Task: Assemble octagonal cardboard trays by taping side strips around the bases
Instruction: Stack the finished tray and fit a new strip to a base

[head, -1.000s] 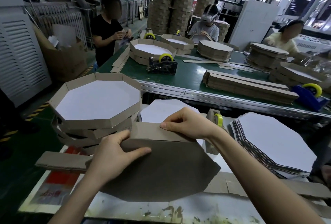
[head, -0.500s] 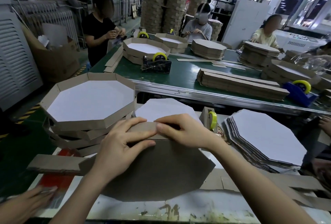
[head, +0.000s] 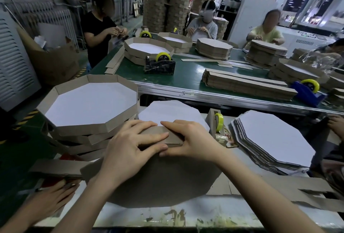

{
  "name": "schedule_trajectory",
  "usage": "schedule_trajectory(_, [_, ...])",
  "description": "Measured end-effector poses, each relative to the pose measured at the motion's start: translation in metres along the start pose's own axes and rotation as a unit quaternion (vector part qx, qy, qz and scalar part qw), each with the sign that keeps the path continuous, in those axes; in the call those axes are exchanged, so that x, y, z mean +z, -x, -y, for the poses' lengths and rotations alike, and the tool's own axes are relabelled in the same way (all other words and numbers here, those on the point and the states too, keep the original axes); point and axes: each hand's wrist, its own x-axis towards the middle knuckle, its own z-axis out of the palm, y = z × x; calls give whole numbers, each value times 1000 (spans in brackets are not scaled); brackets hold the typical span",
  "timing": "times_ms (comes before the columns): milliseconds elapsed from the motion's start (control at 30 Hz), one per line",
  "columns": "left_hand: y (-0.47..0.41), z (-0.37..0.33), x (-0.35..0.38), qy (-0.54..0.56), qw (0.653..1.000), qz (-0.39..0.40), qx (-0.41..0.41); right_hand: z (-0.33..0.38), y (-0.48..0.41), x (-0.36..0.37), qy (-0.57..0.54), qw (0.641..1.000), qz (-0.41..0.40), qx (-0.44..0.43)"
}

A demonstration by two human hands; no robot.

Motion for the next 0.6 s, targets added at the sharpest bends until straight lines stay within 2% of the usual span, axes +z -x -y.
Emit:
schedule_trajectory(67, [-1, 0, 0, 16, 1000, -1, 7, -1, 1, -2, -23, 999, 18, 14])
schedule_trajectory(167, [-2, 1, -1, 23, 999, 12, 22, -8, -3, -14, -170, 984, 35, 40])
schedule_trajectory(233, [-3, 1, -2, 27, 999, 21, 15, -23, -9, -20, -243, 968, 0, 69])
schedule_trajectory(300, [-3, 1, -2, 26, 999, 23, 13, -52, -17, -16, -274, 949, -70, 139])
schedule_trajectory(400, [-3, -1, -1, 21, 1000, 20, 9, -114, -25, 3, -294, 888, -151, 320])
schedule_trajectory(467, [-4, -2, 0, 19, 1000, 17, 8, -154, -22, 19, -309, 834, -152, 431])
schedule_trajectory(533, [-6, -5, 1, 12, 1000, 17, 6, -190, -14, 37, -304, 792, -148, 508])
schedule_trajectory(600, [-9, -8, 2, 2, 1000, 20, 7, -221, -7, 50, -268, 773, -153, 554])
